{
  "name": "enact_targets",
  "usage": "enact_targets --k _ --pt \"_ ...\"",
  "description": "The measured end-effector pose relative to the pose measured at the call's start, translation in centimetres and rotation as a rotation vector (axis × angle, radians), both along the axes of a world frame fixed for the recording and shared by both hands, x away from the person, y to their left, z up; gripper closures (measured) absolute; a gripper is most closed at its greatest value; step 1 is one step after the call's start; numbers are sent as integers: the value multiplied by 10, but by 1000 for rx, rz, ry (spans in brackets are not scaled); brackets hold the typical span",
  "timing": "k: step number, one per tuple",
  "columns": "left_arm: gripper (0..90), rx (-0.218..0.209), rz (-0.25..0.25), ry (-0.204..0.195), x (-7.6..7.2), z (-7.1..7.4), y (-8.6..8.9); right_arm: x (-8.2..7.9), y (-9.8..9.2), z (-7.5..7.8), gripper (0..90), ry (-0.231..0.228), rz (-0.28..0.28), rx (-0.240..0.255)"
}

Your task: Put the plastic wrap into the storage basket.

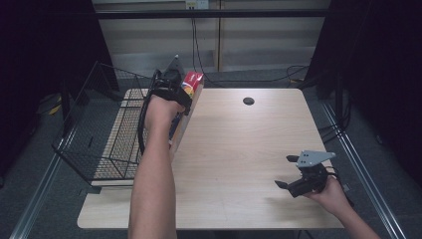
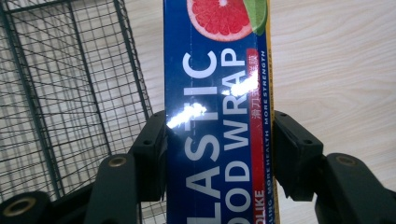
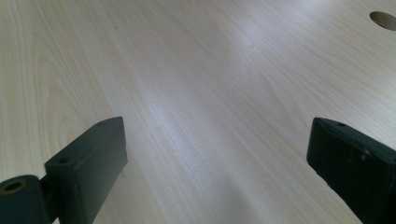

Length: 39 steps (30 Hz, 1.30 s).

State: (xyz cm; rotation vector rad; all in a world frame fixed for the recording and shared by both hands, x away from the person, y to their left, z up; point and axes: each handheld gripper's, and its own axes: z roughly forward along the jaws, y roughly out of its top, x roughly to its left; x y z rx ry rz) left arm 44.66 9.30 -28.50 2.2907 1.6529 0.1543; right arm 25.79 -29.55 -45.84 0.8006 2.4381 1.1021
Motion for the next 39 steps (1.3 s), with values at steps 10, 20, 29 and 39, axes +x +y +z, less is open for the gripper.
enact_targets --k 10,20,29,39 --pt "453 11 28 -11 -3 11 12 0 -1 1 51 -5 -4 6" --pt "454 20 51 0 -6 22 24 0 0 0 51 3 7 6" --pt "454 31 72 -12 -9 32 39 0 0 -1 52 -4 1 4" --pt "453 25 81 -14 -12 36 51 1 1 -1 51 1 4 2"
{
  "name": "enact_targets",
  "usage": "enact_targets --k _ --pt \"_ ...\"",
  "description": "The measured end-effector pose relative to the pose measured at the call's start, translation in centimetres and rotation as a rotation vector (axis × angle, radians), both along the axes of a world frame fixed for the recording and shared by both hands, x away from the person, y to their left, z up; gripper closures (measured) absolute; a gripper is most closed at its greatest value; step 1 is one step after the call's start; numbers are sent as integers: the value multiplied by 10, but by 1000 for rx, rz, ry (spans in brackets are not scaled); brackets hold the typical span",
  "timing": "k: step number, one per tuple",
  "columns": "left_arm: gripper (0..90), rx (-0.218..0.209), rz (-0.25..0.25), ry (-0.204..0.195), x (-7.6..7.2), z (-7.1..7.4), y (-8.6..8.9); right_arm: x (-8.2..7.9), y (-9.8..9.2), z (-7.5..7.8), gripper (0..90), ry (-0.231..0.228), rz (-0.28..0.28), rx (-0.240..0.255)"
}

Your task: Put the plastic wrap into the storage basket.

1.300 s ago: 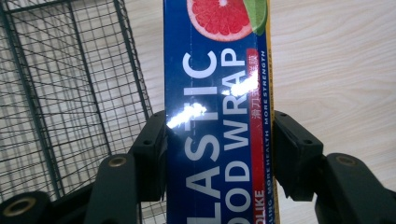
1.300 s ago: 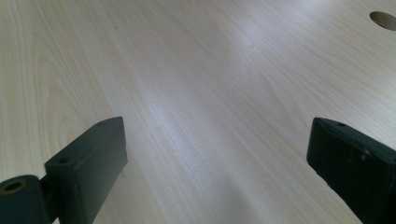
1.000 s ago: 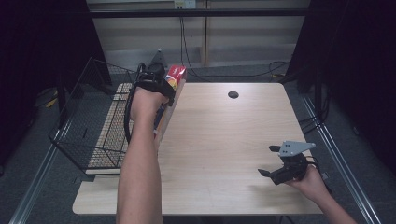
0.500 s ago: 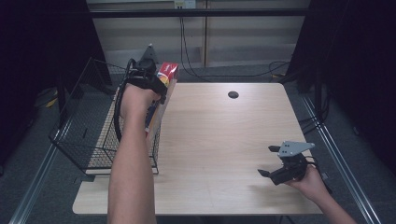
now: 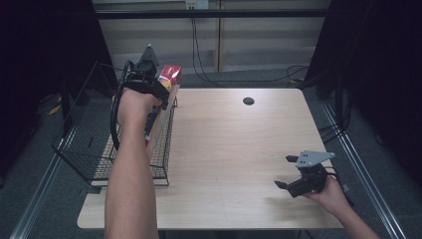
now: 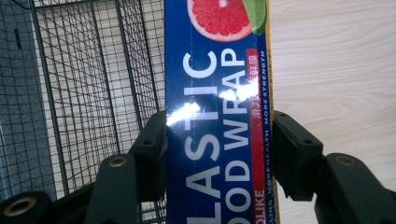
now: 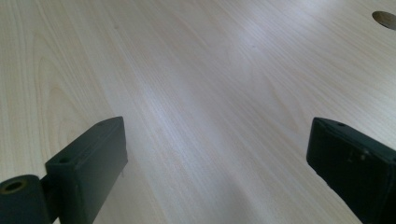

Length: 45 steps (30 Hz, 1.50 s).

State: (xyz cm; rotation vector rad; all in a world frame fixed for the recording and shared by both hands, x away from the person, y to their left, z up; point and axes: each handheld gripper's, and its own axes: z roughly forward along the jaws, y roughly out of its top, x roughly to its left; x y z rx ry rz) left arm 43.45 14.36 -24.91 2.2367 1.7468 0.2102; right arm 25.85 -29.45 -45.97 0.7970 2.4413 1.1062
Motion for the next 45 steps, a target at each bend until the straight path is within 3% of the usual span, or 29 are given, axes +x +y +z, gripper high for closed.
enact_targets --k 5,24,45 --pt "454 -14 15 13 -2 2 4 0 0 0 50 0 -1 -1" --pt "454 6 62 -11 -9 15 32 -1 0 0 51 -4 0 2" --pt "454 28 120 -16 -18 19 56 -1 1 0 32 3 4 4"
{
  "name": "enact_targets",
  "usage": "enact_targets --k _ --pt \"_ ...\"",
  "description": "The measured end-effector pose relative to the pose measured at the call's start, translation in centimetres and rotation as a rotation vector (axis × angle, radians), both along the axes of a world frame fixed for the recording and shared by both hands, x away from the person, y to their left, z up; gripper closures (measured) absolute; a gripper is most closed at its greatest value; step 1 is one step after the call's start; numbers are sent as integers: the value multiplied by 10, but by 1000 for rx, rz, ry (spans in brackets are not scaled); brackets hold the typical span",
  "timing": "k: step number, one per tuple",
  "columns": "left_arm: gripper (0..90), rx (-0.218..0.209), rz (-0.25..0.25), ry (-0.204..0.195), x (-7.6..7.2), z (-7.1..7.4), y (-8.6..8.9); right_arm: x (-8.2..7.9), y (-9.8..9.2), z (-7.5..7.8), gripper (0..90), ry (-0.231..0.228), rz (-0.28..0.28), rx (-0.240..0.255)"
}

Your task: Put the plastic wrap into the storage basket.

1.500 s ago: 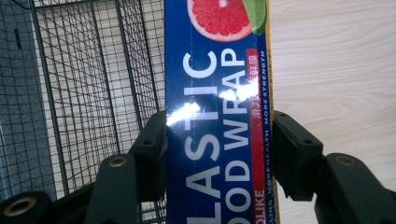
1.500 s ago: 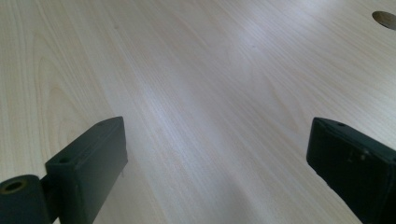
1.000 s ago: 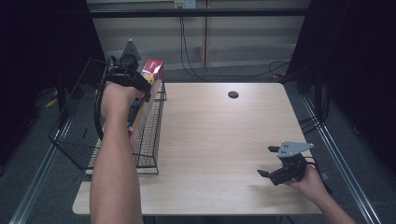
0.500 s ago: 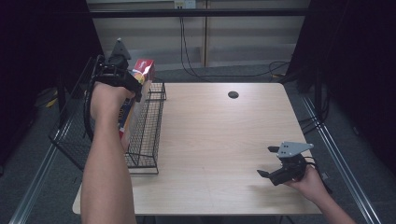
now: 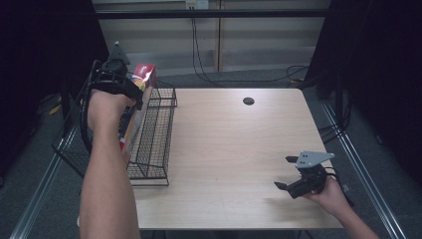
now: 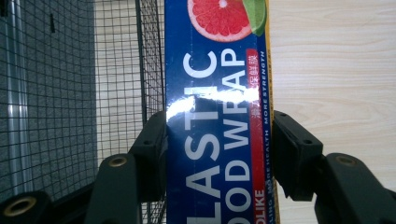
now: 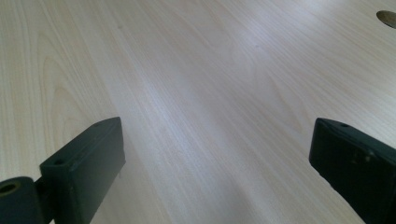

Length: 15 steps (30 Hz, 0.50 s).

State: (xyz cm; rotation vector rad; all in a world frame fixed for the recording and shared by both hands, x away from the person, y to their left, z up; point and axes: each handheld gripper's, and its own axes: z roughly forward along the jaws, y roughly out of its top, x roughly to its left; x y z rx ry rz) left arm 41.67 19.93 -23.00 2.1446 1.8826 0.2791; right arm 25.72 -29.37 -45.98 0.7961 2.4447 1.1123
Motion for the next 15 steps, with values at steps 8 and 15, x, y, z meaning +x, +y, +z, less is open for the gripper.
enact_targets --k 8,15 --pt "454 6 20 -5 -4 1 10 0 0 0 28 3 1 6" --pt "453 15 37 -7 -6 1 18 0 0 1 29 4 0 9"
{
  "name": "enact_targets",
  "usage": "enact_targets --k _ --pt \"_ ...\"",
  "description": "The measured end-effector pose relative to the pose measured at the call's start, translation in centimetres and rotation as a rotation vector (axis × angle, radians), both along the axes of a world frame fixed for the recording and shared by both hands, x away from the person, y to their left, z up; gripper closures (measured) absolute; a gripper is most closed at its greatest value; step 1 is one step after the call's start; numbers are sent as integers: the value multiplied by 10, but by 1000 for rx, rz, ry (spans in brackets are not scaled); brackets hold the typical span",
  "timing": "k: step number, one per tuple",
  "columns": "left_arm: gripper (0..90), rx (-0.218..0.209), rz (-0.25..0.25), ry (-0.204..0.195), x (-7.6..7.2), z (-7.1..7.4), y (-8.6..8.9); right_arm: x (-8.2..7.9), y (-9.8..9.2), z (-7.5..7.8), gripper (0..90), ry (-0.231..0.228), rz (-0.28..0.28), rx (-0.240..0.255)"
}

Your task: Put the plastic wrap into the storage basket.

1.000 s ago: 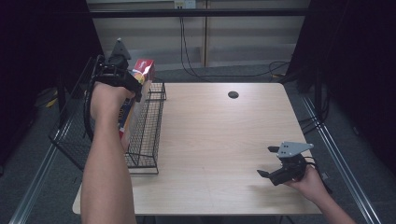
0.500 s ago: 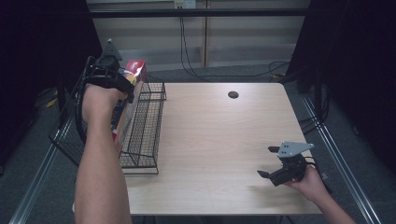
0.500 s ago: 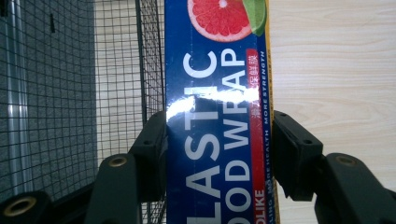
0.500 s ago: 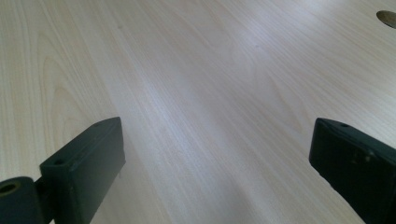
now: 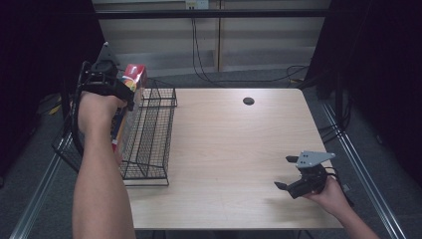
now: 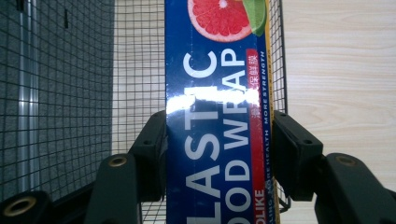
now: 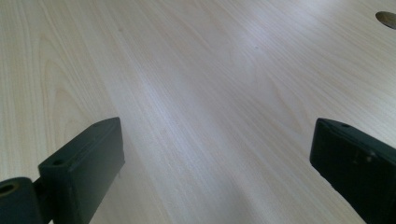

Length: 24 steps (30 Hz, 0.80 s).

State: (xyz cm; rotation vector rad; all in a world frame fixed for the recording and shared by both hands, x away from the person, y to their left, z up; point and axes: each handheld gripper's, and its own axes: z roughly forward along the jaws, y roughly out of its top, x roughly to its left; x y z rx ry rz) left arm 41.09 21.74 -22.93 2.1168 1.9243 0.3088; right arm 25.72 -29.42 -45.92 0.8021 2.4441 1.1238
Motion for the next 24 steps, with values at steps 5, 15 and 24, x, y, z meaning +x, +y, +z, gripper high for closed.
enact_targets --k 5,15,24 --pt "454 -3 28 -8 -2 -1 7 0 1 0 31 -2 0 1" --pt "453 9 55 -6 -3 -3 16 0 1 0 32 -6 0 -1" --pt "452 24 83 -7 -2 -11 26 0 1 0 32 -8 3 0"
